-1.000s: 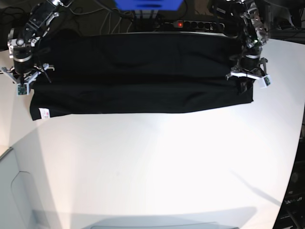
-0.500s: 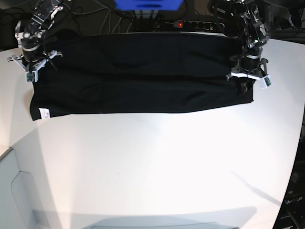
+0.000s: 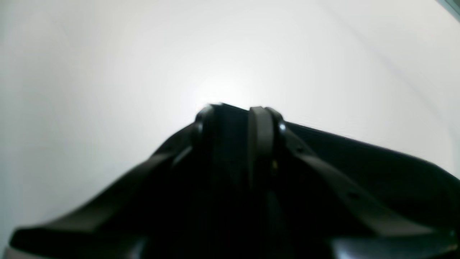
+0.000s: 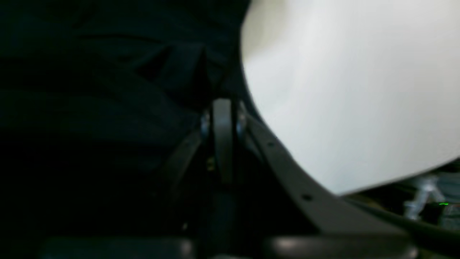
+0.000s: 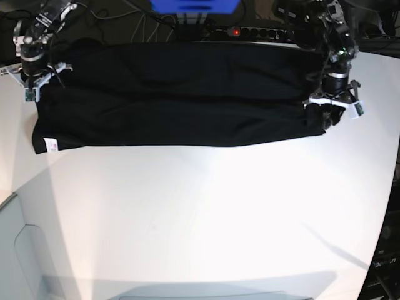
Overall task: Fold the T-shirt properly
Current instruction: 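Pull the folded strip taut with both grippers and release, then grasp the end of the folded strip with the left gripper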
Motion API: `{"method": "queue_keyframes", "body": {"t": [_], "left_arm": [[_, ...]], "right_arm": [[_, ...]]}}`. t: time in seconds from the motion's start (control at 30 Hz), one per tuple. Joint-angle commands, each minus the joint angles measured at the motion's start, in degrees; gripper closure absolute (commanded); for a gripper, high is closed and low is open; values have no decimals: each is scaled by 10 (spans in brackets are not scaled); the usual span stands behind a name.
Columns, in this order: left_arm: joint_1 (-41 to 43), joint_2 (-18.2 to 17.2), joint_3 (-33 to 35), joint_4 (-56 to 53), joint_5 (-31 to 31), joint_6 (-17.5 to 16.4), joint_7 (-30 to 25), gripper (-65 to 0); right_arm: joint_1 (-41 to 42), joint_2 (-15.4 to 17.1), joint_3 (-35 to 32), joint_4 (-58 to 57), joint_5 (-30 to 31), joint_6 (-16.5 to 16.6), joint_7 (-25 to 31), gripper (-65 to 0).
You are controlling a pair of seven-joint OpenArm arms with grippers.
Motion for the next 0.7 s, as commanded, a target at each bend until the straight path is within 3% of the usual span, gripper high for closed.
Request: {"method": "queue_keyframes", "body": {"t": [0.0, 0.17, 0.43, 0.57, 0.67], "left_arm": [[-2, -6, -5, 12, -4, -3, -16, -167], [-4, -6, -6, 9, -4, -3, -16, -167], [-7, -6, -5, -14, -3, -3, -15, -167], [-6, -6, -5, -27, -4, -3, 5, -193], [-7, -6, -5, -22, -4, -3, 37, -333]], "right_arm": [[-7, 6, 0, 18, 3, 2, 9, 0], [-35, 4, -16, 43, 3, 2, 9, 0], [-18, 9, -26, -41, 1, 2, 10, 0], [-12, 14, -27, -46, 1, 2, 10, -140], [-12, 14, -23, -22, 3, 2, 10, -269]]}}
